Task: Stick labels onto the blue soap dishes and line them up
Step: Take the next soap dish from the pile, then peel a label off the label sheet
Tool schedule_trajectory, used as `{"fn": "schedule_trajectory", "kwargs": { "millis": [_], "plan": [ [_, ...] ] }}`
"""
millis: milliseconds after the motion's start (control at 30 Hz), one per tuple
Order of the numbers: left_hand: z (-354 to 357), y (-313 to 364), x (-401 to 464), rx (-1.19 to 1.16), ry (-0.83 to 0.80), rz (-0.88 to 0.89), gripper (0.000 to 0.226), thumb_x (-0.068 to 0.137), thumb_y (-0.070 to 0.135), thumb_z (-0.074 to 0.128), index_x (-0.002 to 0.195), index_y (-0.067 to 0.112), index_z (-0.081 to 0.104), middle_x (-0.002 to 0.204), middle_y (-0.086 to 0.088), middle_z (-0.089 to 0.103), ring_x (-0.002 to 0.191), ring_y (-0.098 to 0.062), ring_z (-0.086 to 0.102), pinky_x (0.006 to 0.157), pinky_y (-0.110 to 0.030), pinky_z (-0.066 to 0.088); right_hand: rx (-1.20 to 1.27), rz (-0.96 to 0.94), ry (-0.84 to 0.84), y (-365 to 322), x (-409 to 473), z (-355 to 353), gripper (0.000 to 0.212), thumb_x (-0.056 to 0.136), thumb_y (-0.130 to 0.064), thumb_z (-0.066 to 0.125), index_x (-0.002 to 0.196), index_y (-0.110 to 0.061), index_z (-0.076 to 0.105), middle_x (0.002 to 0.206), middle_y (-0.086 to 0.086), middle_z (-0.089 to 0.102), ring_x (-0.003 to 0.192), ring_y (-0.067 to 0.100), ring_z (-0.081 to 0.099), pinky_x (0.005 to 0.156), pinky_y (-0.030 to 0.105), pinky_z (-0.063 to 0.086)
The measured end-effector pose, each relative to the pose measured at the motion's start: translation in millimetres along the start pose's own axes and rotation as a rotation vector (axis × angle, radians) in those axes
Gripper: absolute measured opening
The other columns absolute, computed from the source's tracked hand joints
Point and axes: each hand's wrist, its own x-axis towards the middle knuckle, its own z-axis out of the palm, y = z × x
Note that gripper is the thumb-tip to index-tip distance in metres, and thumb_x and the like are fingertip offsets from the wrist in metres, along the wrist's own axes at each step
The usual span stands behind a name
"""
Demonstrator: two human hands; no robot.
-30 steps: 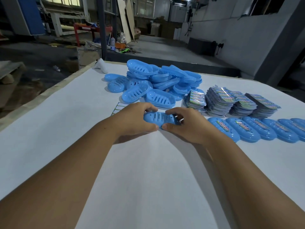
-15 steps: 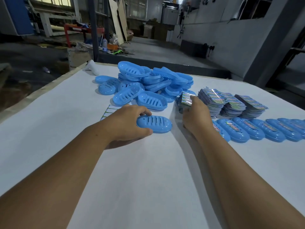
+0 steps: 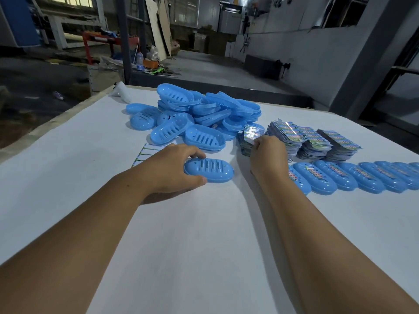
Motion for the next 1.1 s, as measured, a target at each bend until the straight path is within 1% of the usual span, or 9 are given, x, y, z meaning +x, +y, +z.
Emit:
{"fn": "schedule_trajectory", "kwargs": {
  "millis": [133,300,433,567,700,800,900,967,1100],
  "plan": [
    [-1,3,-1,0.044,0.008,0.007,0.063,0.071,0.063,0.076,0.127,0.049,0.052,0.126,0.022,0.044,0.109,0.001,0.046,0.076,-0.019,0.037,0.075,-0.003,0.022,0,1,-1,0.017,0.081,0.003,0.051,0.068,0.007,0.06,0.071,0.028,0.065,0.075,0.045,0.065,0.067,0.043,0.056],
    [1,6,-4,-0.014,0.075,0.014,0.049,0.076,0.069,0.069,0.119,0.048,0.056,0.125,0.023,0.047,0.1,0.004,0.049,0.079,-0.024,0.038,0.171,-0.022,0.132,2,-3,-5,0.02,0.084,0.0,0.056,0.066,-0.004,0.064,0.073,0.022,0.063,0.073,0.04,0.066,0.063,0.035,0.051],
    [4,16,-3,-0.35,0.227,-0.069,0.039,0.091,0.066,0.052,0.097,0.031,0.071,0.1,0.016,0.07,0.089,-0.002,0.062,0.075,-0.033,0.049,0.349,-0.335,0.448,-19,-14,-16,0.006,0.089,-0.006,0.071,0.087,-0.007,0.077,0.092,0.008,0.069,0.063,0.016,0.052,0.067,0.005,0.035],
    [-9,23,5,-0.574,0.364,-0.204,0.052,0.098,0.062,0.04,0.086,0.027,0.076,0.082,0.019,0.075,0.084,-0.002,0.065,0.078,-0.029,0.047,0.415,-0.549,0.383,-45,-37,-9,0.002,0.084,-0.005,0.076,0.083,-0.007,0.076,0.088,0.006,0.069,0.052,0.018,0.053,0.06,0.033,0.05],
    [-15,18,8,-0.769,0.456,-0.335,0.035,0.095,0.047,0.057,0.082,0.021,0.074,0.066,0.011,0.073,0.066,-0.008,0.06,0.064,-0.028,0.042,0.398,-0.639,0.311,-62,-52,-1,0.008,0.08,-0.005,0.077,0.083,-0.012,0.077,0.086,0.002,0.069,0.056,0.01,0.046,0.055,0.035,0.05],
    [-15,14,10,-0.851,0.49,-0.389,0.022,0.092,0.031,0.064,0.091,0.012,0.076,0.061,0.009,0.066,0.062,-0.009,0.056,0.06,-0.027,0.04,0.383,-0.707,0.231,-65,-57,2,0.006,0.08,-0.014,0.082,0.085,-0.015,0.079,0.087,0.0,0.07,0.065,0.018,0.061,0.057,0.039,0.053],
    [-15,13,9,-0.806,0.494,-0.379,0.017,0.092,0.029,0.064,0.084,0.017,0.074,0.053,0.015,0.063,0.056,-0.002,0.056,0.056,-0.023,0.041,0.379,-0.644,0.128,-64,-58,2,0.036,0.077,-0.055,0.081,0.095,-0.025,0.078,0.093,-0.013,0.066,0.072,0.003,0.056,0.064,0.031,0.051],
    [-14,15,7,-0.737,0.467,-0.327,0.02,0.092,0.032,0.065,0.079,0.02,0.073,0.051,0.018,0.061,0.045,0.003,0.052,0.049,-0.018,0.039,0.478,-0.502,0.175,-64,-57,1,0.046,0.08,-0.068,0.069,0.105,-0.03,0.073,0.091,-0.017,0.064,0.065,-0.001,0.05,0.063,0.024,0.045],
    [-10,22,4,-0.631,0.415,-0.194,0.017,0.092,0.032,0.069,0.082,0.021,0.076,0.064,0.021,0.069,0.056,0.013,0.057,0.065,-0.021,0.044,0.81,-0.143,0.137,-61,-46,-2,0.025,0.089,-0.043,0.073,0.105,-0.032,0.058,0.084,-0.021,0.069,0.062,-0.002,0.06,0.056,0.014,0.045]
  ]
}}
